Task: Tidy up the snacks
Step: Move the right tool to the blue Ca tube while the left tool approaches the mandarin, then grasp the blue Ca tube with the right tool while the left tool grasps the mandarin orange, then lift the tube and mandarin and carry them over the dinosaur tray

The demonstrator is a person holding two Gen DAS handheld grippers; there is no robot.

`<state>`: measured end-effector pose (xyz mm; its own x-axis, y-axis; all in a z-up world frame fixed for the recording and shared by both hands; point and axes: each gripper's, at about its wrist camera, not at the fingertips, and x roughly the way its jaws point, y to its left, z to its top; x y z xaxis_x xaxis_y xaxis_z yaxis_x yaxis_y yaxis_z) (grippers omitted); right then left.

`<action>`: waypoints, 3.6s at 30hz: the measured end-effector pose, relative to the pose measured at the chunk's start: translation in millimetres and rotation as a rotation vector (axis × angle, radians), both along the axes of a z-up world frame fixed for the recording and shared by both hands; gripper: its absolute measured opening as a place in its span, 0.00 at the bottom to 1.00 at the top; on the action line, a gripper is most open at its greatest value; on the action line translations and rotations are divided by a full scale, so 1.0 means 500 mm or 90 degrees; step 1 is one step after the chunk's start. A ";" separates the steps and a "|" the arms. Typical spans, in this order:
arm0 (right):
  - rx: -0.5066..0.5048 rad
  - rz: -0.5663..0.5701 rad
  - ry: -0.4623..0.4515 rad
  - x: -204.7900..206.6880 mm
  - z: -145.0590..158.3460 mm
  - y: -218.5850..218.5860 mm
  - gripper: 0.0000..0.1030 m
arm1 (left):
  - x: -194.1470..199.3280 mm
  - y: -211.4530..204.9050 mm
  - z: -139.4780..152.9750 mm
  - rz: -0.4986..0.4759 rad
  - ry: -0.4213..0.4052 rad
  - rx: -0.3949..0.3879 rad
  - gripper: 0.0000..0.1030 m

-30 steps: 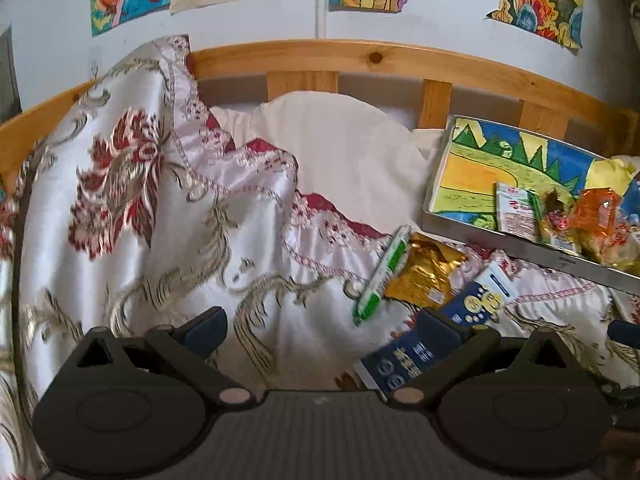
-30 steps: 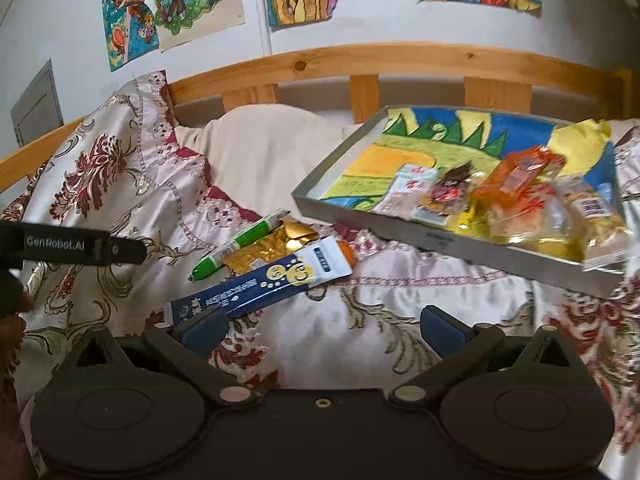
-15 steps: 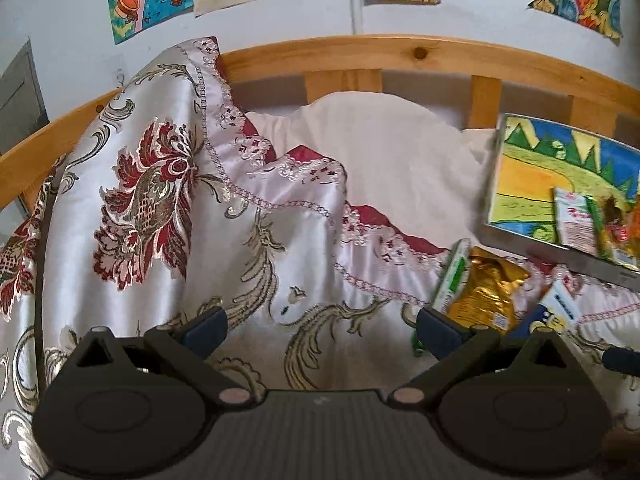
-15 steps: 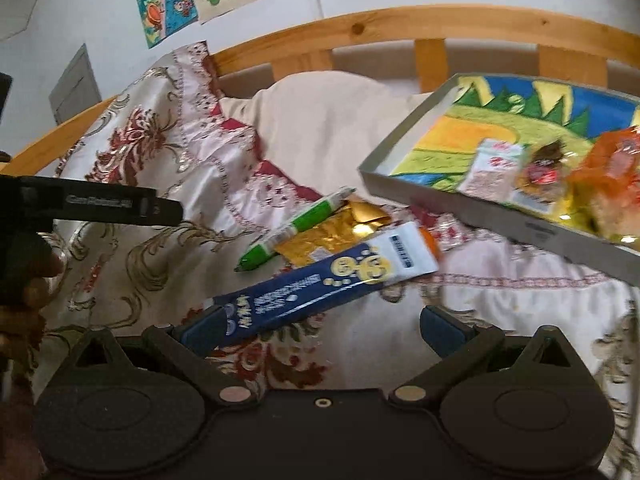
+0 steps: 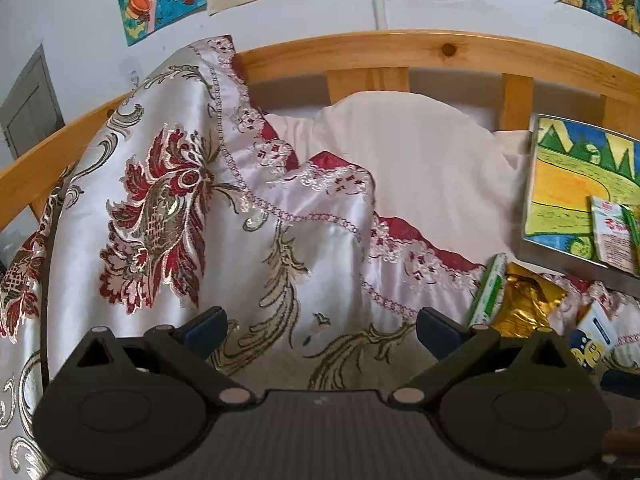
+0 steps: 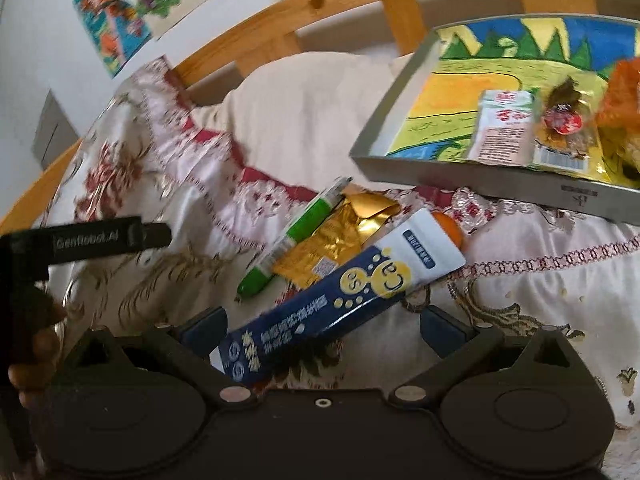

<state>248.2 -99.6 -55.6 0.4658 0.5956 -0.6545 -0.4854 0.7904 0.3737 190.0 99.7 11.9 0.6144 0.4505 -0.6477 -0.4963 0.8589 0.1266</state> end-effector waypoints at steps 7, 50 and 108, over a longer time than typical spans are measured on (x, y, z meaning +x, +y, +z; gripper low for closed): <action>-0.030 -0.077 -0.002 0.025 -0.020 0.013 0.99 | 0.005 0.012 -0.004 0.015 0.005 -0.006 0.99; -0.209 -0.024 -0.085 -0.054 0.022 -0.113 0.27 | 0.005 -0.100 -0.059 -0.145 0.001 -0.115 0.99; -0.207 0.017 -0.197 -0.058 0.083 -0.146 0.10 | 0.141 -0.238 -0.043 -0.338 -0.010 -0.113 0.34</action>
<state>219.4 -172.8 -14.3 0.6559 0.3967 -0.6422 -0.5572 0.8284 -0.0573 260.5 -19.3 -9.6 0.7374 -0.0386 -0.6744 0.0097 0.9989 -0.0466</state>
